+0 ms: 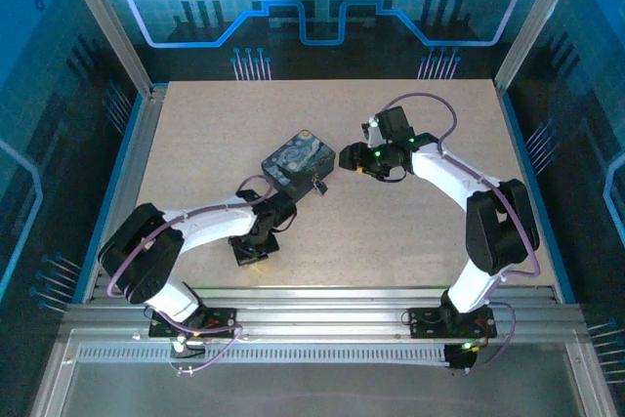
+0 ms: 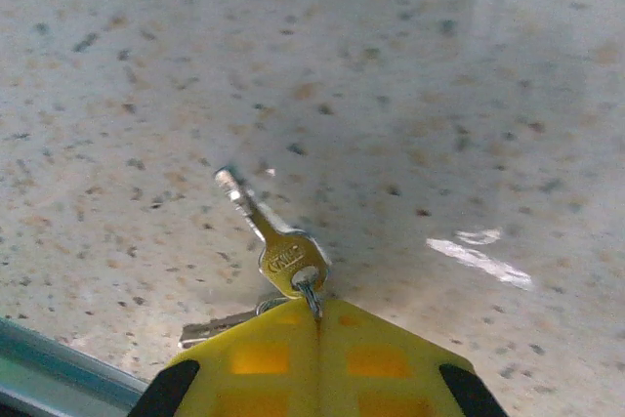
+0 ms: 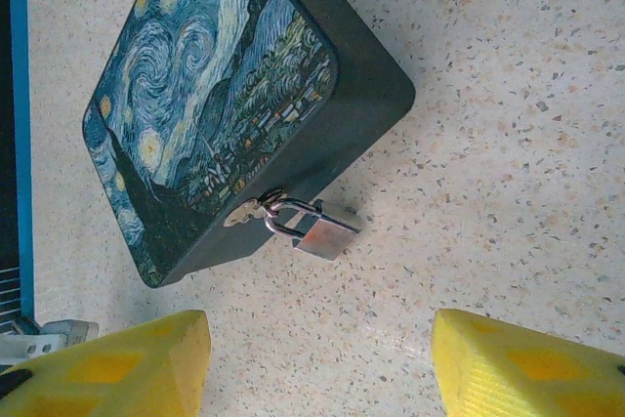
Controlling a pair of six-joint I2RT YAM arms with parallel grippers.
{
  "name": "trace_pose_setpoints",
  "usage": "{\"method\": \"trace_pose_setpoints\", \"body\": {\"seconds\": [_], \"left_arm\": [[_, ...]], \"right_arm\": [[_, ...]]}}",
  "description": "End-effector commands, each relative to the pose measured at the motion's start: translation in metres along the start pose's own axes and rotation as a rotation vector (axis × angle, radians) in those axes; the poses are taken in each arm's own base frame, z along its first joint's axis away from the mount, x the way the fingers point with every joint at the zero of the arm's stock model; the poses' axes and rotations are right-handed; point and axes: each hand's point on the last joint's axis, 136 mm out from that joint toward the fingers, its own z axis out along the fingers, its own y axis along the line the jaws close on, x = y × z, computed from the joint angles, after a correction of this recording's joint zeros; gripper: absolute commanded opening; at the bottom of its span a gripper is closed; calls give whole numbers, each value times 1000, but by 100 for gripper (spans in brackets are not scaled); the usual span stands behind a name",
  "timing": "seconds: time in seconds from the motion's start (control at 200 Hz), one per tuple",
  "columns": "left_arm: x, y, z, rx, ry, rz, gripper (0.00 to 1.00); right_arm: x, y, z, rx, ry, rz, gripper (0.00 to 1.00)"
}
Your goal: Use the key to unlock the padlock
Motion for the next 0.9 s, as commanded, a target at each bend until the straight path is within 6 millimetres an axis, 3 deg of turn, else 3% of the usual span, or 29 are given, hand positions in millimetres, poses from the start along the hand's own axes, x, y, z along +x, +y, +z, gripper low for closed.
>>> {"method": "trace_pose_setpoints", "body": {"seconds": [0.0, 0.14, 0.34, 0.465, 0.575, 0.68, 0.89], "left_arm": [[-2, -29, -13, 72, 2, 40, 2], [-4, -65, -31, 142, -12, 104, 1], [0, -137, -53, 218, -25, 241, 1], [8, -178, -57, 325, 30, 236, 0], [14, -208, -71, 476, 117, 200, 0], [8, -217, -90, 582, 162, 171, 0], [-4, -215, -119, 820, 335, 95, 0]], "right_arm": [[-2, -7, -11, -3, -10, 14, 62], [-5, -27, -22, 9, -30, 55, 62], [-2, -60, -37, 14, -39, 129, 62], [9, -65, -39, -2, -17, 115, 62], [21, -57, -34, -73, 8, 72, 60], [29, -45, -31, -172, 8, 9, 49], [40, -7, -28, -332, -14, -216, 42]]}}
